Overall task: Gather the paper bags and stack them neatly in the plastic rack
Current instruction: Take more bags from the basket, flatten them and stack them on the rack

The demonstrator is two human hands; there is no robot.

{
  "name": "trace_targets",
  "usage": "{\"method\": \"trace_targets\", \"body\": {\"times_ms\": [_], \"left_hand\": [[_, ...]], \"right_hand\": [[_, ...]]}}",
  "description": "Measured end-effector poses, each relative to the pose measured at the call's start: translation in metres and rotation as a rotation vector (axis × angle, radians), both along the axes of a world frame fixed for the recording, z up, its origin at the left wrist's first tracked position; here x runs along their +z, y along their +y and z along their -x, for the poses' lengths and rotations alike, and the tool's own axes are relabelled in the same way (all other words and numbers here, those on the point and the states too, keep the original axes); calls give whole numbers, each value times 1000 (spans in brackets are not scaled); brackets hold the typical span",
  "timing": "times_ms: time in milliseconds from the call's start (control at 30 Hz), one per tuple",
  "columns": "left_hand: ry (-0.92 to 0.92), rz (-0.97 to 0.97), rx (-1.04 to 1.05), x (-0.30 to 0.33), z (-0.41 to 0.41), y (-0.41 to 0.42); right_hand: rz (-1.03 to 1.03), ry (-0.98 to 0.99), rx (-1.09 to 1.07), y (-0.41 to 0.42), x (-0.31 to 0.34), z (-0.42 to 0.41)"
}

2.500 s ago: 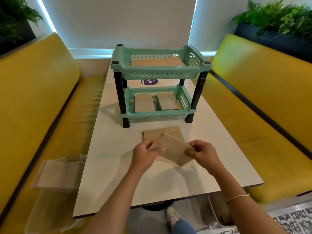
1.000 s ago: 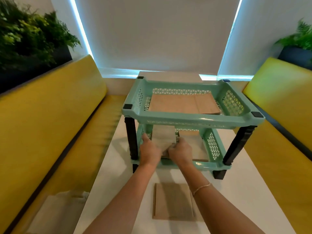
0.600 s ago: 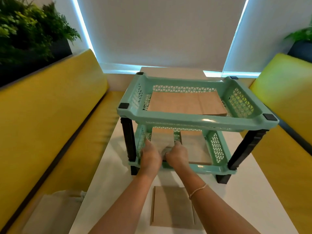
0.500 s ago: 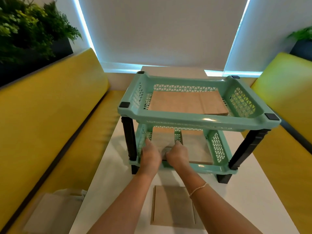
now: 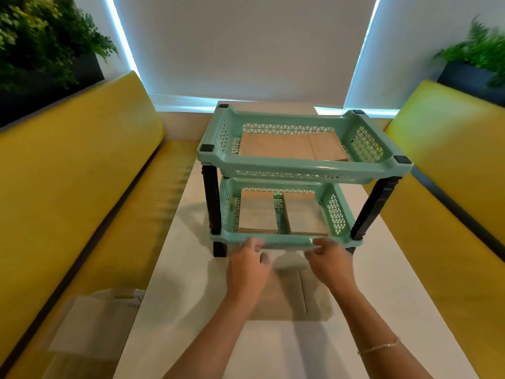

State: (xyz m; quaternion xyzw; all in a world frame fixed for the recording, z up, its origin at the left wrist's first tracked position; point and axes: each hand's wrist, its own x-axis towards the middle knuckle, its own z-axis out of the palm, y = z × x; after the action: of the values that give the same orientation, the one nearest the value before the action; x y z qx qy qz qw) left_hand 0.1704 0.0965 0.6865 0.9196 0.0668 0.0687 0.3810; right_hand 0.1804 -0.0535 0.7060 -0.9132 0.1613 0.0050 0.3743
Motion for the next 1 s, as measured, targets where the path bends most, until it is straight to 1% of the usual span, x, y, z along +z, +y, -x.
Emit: {"method": "trace_targets", "body": {"times_ms": [67, 133, 200, 333, 467, 567, 667, 733, 767, 833, 933, 967, 1000], "left_hand": [[106, -43, -31, -15, 18, 2], [254, -127, -72, -27, 31, 3], [338, -192, -107, -33, 41, 3], [334, -271, -129, -40, 50, 1], [305, -278, -136, -40, 52, 1], [310, -288, -143, -42, 52, 1], [294, -278, -134, -43, 52, 0], [314, -215, -100, -43, 51, 0], [335, -143, -62, -43, 50, 1], [364, 85, -4, -45, 48, 5], [287, 497, -11, -43, 59, 13], [248, 583, -40, -41, 67, 14], [211, 606, -72, -40, 73, 15]], "right_hand": [[11, 83, -66, -14, -15, 24], [-8, 176, -123, -22, -27, 41], [-36, 229, -144, -23, -34, 52], [-57, 225, -125, -13, -40, 65], [-35, 169, -143, -4, -39, 70], [-90, 94, -146, -1, -34, 70], [-147, 47, -85, 2, -28, 69], [-209, 68, -52, 1, -26, 69], [-243, 84, -48, -1, -26, 69], [-289, 82, -55, -10, -27, 73], [-418, 27, -59, -24, -28, 86], [-453, 17, -59, -27, -30, 93], [-468, 12, -62, -29, -33, 100]]}}
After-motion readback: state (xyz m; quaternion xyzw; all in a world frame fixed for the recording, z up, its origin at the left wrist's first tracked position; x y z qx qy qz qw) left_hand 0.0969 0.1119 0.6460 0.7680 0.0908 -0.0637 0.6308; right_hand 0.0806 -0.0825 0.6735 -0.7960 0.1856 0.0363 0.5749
